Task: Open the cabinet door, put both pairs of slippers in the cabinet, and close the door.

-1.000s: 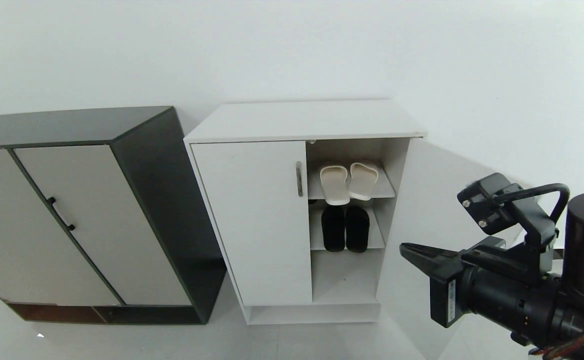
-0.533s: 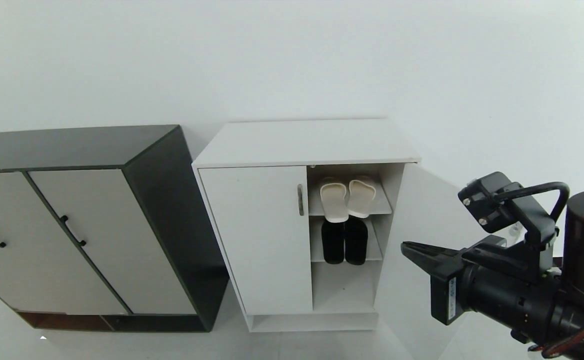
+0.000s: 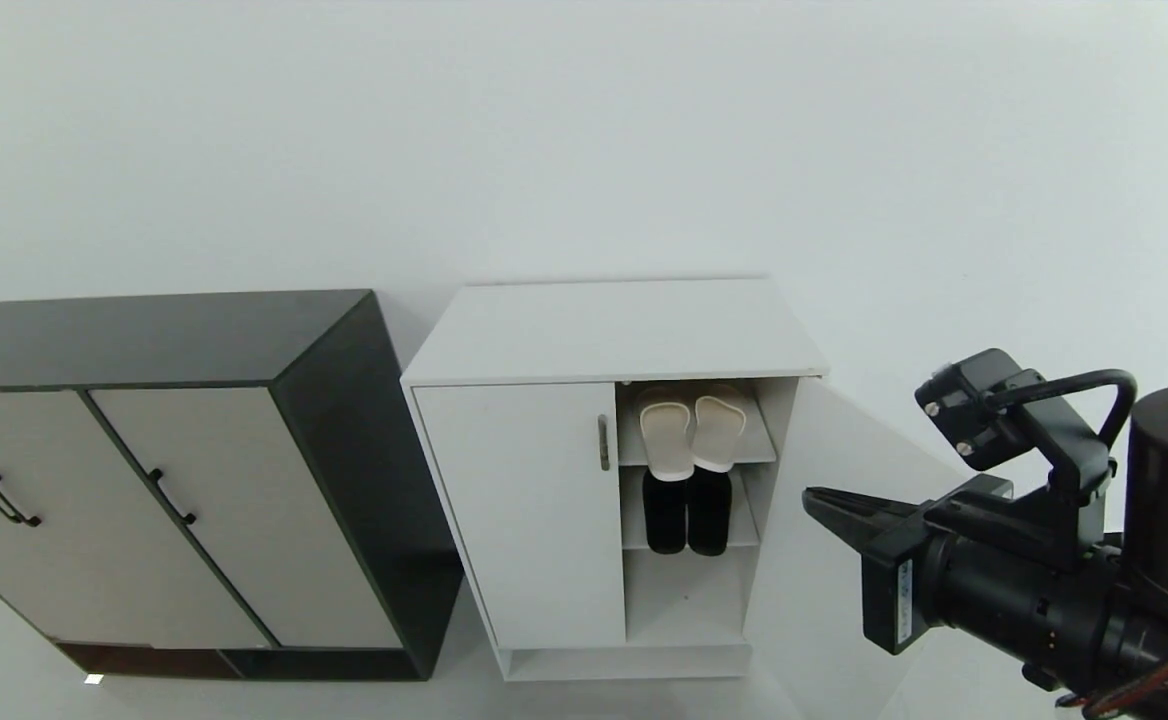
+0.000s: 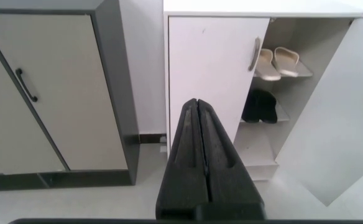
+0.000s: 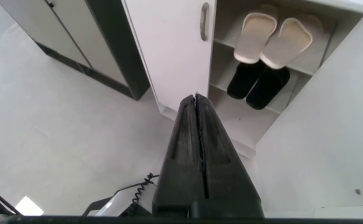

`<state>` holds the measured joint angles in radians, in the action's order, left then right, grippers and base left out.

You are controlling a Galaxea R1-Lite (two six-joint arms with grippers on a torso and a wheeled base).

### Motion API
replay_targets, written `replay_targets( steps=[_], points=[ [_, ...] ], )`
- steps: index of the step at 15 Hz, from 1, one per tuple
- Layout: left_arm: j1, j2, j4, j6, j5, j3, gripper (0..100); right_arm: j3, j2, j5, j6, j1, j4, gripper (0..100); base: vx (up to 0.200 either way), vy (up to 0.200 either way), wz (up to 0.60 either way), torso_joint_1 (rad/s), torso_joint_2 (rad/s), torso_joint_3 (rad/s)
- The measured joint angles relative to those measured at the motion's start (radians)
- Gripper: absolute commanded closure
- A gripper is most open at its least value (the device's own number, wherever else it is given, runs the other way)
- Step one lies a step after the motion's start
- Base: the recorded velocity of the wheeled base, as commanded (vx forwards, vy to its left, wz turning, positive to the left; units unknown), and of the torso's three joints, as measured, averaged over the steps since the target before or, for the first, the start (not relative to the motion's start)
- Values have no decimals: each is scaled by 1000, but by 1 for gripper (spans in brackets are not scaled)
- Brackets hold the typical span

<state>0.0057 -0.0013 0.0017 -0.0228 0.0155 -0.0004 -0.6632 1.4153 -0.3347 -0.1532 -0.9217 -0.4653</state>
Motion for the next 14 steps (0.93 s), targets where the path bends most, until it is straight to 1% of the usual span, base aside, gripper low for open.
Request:
replay_targets(
  steps=[3,6,10,12,14],
  points=[
    [-1,0,0,0,0,0,100,9,0,2,0,0,-3,100,0,0,0,217,-427,-209],
    [0,0,0,0,0,0,100,15,-1,3,0,0,-12,100,-200,0,0,49,-66,-22],
    [0,0,0,0,0,0,100,24,0,4,6,3,-38,100,0,0,0,0,0,0],
    [0,0,0,0,0,0,100,28,5,2,23,28,-41,100,0,0,0,0,0,0],
    [0,0,0,0,0,0,100,29,20,2,38,84,-47,100,0,0,0,0,0,0]
  ],
)
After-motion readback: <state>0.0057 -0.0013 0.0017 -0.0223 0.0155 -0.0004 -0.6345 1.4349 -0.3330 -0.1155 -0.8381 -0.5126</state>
